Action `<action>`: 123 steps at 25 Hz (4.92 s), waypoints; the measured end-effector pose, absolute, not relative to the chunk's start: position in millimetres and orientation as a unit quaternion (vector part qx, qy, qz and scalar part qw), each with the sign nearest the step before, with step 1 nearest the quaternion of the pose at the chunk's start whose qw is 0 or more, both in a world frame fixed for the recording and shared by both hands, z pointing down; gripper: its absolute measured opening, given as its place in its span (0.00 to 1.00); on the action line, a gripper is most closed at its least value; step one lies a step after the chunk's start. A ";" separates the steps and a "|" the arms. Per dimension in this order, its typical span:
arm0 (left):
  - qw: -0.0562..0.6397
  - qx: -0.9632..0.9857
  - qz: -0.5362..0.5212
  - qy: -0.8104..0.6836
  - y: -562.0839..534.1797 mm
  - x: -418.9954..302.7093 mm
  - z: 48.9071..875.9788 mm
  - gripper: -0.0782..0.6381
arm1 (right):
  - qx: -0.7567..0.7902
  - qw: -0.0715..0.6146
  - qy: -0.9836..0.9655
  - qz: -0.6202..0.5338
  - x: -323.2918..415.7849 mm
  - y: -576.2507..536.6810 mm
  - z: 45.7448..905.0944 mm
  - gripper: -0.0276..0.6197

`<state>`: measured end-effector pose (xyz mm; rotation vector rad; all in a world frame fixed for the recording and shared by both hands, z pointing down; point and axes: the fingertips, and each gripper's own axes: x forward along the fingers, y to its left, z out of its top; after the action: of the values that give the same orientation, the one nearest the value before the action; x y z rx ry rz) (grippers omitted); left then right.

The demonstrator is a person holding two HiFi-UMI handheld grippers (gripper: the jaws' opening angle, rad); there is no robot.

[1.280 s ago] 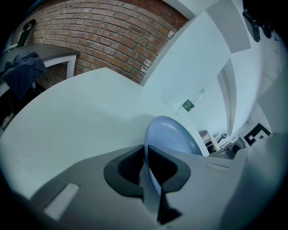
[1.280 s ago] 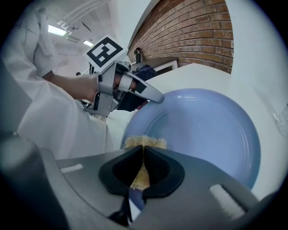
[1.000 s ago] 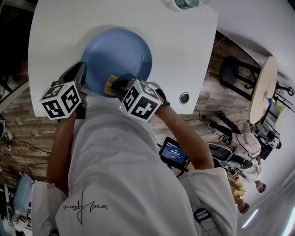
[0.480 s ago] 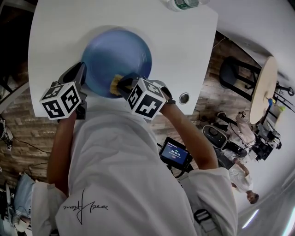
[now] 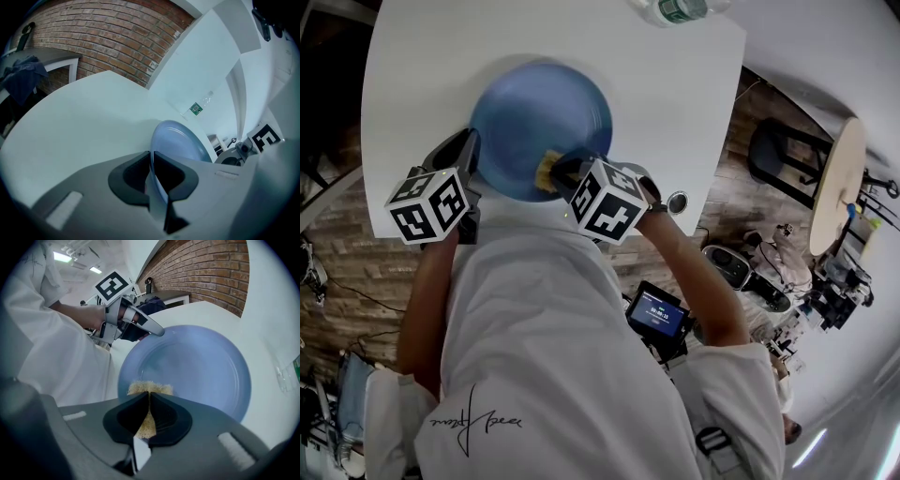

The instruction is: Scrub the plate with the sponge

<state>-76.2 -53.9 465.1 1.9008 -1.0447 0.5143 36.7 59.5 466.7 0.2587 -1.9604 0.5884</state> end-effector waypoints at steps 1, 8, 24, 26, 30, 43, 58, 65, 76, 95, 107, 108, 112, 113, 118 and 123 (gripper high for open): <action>0.441 0.765 0.207 -0.421 -54.1 -76.3 465.0 0.17 | 0.109 0.516 -0.815 0.242 38.2 58.4 466.6 0.07; 0.440 0.766 0.207 -0.421 -54.4 -75.7 465.3 0.17 | 0.129 0.529 -0.810 0.220 49.6 51.2 467.7 0.07; 0.440 0.767 0.207 -0.418 -55.5 -76.7 463.8 0.17 | 0.185 0.551 -0.798 0.162 63.3 27.6 470.1 0.07; 0.440 0.767 0.207 -0.419 -54.4 -76.6 464.3 0.17 | 0.190 0.551 -0.797 0.160 64.5 26.7 470.3 0.07; 0.441 0.767 0.205 -0.419 -54.8 -76.6 463.8 0.17 | 0.203 0.553 -0.794 0.150 66.5 20.7 470.4 0.07; 0.441 0.768 0.205 -0.418 -53.7 -77.4 463.0 0.17 | 0.246 0.552 -0.786 0.131 73.3 -0.6 470.0 0.07; 0.442 0.767 0.205 -0.417 -54.4 -77.4 462.1 0.17 | 0.285 0.537 -0.784 0.126 75.9 -26.4 469.0 0.07; 0.443 0.767 0.204 -0.418 -54.1 -78.7 460.4 0.17 | 0.298 0.534 -0.782 0.123 76.8 -35.9 466.9 0.07; 0.443 0.766 0.204 -0.419 -55.4 -79.5 459.3 0.17 | 0.315 0.526 -0.781 0.122 75.6 -49.4 465.5 0.07; 0.423 0.776 0.181 -0.433 -55.0 -86.6 447.6 0.16 | 0.357 0.437 -0.805 0.183 72.8 -52.7 447.7 0.07; 0.405 0.779 0.160 -0.451 -58.2 -94.5 433.3 0.15 | 0.373 0.381 -0.819 0.211 74.6 -48.2 426.1 0.07; 0.404 0.779 0.157 -0.452 -58.1 -94.8 431.3 0.15 | 0.372 0.379 -0.820 0.212 74.5 -46.8 424.5 0.07; 0.398 0.783 0.145 -0.456 -57.9 -94.4 420.4 0.13 | 0.371 0.370 -0.825 0.212 73.0 -41.6 415.2 0.07; 0.396 0.785 0.143 -0.455 -57.4 -93.0 417.2 0.13 | 0.370 0.368 -0.826 0.214 73.1 -39.2 412.7 0.07; 0.384 0.796 0.129 -0.450 -54.6 -86.8 400.8 0.13 | 0.357 0.350 -0.839 0.213 66.5 -26.8 396.6 0.07; 0.376 0.804 0.113 -0.446 -49.7 -81.0 384.3 0.13 | 0.349 0.331 -0.850 0.213 61.4 -16.6 379.9 0.07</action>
<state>-81.0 -49.7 384.3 2.0571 -1.1417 0.2879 61.4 -16.6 379.9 0.9117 -2.2226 0.5579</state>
